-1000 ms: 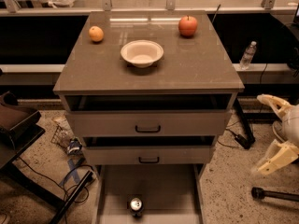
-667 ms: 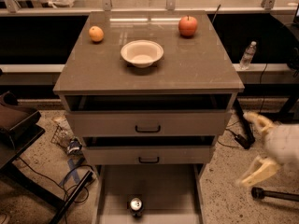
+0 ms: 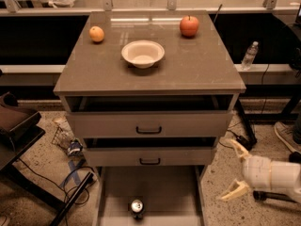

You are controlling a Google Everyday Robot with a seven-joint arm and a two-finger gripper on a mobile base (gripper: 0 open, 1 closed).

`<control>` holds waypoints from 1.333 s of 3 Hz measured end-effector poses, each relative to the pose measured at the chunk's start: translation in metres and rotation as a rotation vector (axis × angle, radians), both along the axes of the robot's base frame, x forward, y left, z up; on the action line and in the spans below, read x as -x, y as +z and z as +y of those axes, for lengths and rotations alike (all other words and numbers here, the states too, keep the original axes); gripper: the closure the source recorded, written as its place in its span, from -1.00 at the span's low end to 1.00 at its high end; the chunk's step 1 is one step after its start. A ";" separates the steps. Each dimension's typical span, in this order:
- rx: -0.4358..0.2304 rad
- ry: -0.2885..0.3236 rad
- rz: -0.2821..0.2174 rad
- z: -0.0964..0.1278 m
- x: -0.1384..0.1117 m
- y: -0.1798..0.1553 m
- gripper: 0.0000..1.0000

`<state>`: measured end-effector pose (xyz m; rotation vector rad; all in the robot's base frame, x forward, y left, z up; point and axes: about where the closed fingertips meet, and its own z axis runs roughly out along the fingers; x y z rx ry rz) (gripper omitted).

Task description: Pick pepsi can from bottom drawer and place on counter

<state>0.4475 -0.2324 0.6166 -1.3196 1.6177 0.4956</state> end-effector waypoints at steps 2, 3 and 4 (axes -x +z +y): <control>-0.098 0.019 0.039 0.009 0.005 -0.085 -1.00; -0.108 0.027 0.051 0.016 -0.007 -0.096 -1.00; -0.164 0.059 0.031 0.042 -0.033 -0.153 -1.00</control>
Offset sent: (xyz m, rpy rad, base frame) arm -0.0008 0.0023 -0.0608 0.0631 0.0143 0.0150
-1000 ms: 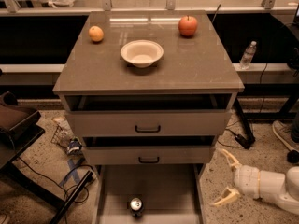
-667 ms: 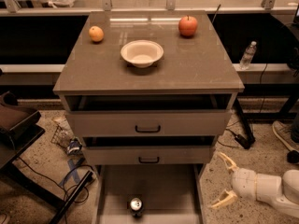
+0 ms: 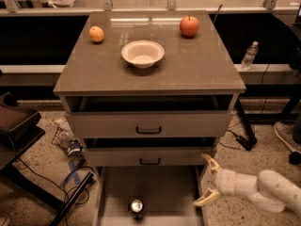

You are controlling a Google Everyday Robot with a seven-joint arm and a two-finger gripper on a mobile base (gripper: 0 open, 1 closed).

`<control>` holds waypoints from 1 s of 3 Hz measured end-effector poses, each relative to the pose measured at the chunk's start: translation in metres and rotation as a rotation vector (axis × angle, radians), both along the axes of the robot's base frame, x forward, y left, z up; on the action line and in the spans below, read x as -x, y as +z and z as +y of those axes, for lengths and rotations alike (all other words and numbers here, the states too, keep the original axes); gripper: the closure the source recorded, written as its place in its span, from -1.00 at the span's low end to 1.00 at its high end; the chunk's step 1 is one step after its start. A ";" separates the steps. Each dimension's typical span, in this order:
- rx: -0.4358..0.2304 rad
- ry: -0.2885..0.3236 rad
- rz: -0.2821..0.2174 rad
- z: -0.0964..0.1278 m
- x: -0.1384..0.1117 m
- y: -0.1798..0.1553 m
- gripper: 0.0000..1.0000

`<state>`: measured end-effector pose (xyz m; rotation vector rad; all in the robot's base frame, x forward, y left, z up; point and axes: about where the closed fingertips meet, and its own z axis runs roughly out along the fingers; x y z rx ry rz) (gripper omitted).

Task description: Pick pepsi can from bottom drawer and place on counter

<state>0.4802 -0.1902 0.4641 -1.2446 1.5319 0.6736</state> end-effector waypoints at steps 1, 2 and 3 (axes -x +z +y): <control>-0.073 0.024 0.021 0.026 -0.003 -0.069 -1.00; -0.120 0.063 0.079 0.054 0.011 -0.146 -1.00; -0.120 0.063 0.079 0.054 0.011 -0.146 -1.00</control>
Offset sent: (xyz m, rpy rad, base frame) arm -0.0188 0.0674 -0.2030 0.1346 0.1102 0.0987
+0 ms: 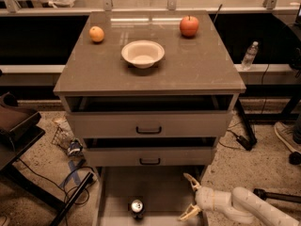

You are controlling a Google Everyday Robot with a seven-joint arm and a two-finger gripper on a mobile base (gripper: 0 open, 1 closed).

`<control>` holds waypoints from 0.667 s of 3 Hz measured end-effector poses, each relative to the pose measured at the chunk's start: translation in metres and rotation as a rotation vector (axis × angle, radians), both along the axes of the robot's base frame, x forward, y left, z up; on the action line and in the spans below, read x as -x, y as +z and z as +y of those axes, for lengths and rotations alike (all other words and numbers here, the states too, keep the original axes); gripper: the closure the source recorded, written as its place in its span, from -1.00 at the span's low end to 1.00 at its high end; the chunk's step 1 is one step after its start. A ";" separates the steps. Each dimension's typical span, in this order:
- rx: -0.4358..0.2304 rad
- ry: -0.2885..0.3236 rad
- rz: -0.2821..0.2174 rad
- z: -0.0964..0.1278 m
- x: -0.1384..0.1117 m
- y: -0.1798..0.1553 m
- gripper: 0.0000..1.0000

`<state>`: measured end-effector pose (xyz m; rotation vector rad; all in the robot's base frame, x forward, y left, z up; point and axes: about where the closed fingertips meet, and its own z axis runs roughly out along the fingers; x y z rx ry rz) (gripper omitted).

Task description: Pick pepsi can from bottom drawer and place on counter

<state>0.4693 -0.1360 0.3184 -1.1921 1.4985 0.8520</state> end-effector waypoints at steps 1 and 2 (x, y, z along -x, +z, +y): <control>-0.025 0.065 -0.002 0.042 -0.001 -0.023 -1.00; -0.057 0.150 -0.015 0.093 -0.002 -0.049 -1.00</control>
Offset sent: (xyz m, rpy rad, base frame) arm 0.0036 0.1580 -0.0855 0.0943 -0.0355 0.2612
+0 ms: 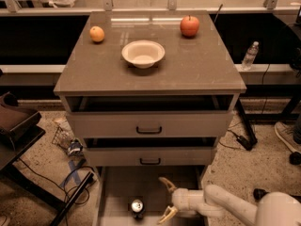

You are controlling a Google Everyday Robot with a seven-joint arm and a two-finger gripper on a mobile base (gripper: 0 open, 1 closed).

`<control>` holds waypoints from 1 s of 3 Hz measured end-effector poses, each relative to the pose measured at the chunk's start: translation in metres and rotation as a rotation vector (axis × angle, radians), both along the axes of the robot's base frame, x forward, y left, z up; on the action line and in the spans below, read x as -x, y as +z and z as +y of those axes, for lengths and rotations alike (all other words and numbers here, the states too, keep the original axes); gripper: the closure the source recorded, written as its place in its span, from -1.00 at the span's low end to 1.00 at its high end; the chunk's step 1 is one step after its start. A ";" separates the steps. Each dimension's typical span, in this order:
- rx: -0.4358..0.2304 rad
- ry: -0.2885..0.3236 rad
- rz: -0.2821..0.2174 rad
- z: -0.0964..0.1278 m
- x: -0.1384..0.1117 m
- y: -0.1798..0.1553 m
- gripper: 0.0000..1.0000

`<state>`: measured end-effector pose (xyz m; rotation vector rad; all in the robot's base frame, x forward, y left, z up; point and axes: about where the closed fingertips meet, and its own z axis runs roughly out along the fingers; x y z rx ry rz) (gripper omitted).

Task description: Pick pepsi can from bottom drawer and place on counter

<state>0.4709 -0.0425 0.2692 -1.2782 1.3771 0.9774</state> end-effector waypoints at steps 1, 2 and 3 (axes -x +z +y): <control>-0.026 0.101 -0.017 0.058 0.001 -0.017 -1.00; -0.026 0.101 -0.017 0.058 0.001 -0.017 -1.00; -0.004 0.119 -0.001 0.075 -0.003 -0.036 -1.00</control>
Offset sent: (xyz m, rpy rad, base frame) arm -0.0008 0.0484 -0.0152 0.0234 -0.0162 0.0845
